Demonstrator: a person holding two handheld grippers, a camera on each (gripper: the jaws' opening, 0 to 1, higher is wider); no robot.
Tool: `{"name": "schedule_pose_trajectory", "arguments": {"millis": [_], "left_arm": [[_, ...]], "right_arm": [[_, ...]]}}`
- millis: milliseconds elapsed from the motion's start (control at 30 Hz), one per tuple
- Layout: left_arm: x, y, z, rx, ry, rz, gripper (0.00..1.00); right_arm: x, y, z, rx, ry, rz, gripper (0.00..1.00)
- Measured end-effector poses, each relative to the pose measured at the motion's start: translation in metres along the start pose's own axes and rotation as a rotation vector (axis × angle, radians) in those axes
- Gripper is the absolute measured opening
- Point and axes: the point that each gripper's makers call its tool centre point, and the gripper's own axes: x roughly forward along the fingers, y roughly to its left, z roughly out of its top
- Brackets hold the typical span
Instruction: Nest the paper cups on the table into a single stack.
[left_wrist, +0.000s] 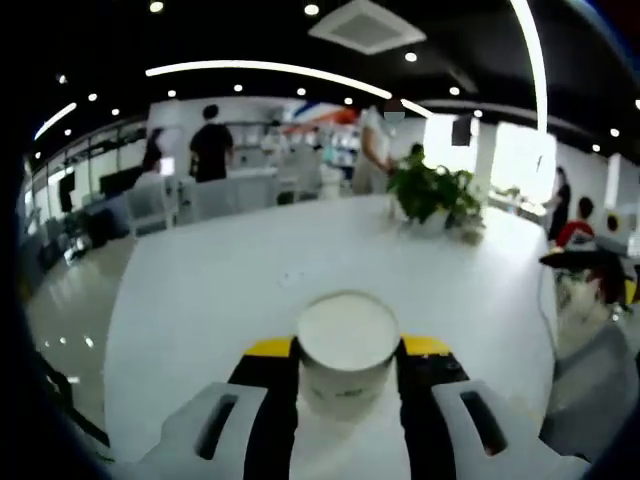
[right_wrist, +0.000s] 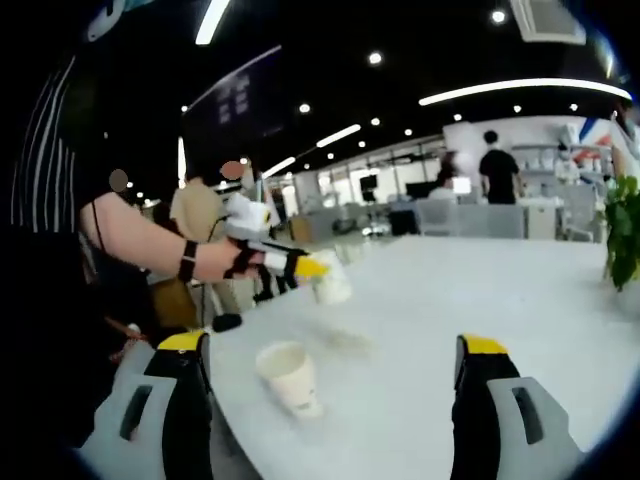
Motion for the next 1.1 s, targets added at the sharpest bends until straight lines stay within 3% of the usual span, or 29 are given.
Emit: {"name": "schedule_pose_trajectory", "arguments": {"millis": [333, 700, 800, 1100], "left_arm": [[-0.026, -0.023, 0.022, 0.028, -0.051, -0.036, 0.36], [-0.044, -0.052, 0.033, 0.057, -0.073, -0.092, 0.36], [-0.053, -0.058, 0.044, 0.064, -0.108, -0.095, 0.36], [-0.062, -0.072, 0.042, 0.094, -0.117, -0.127, 0.36]], "right_arm": [[-0.004, 0.013, -0.003, -0.007, -0.010, -0.005, 1.00], [0.001, 0.021, -0.008, -0.011, -0.019, -0.015, 1.00], [0.004, 0.023, -0.007, -0.005, -0.022, -0.018, 1.00], [0.011, 0.029, -0.008, 0.001, -0.026, -0.013, 1.00]]}}
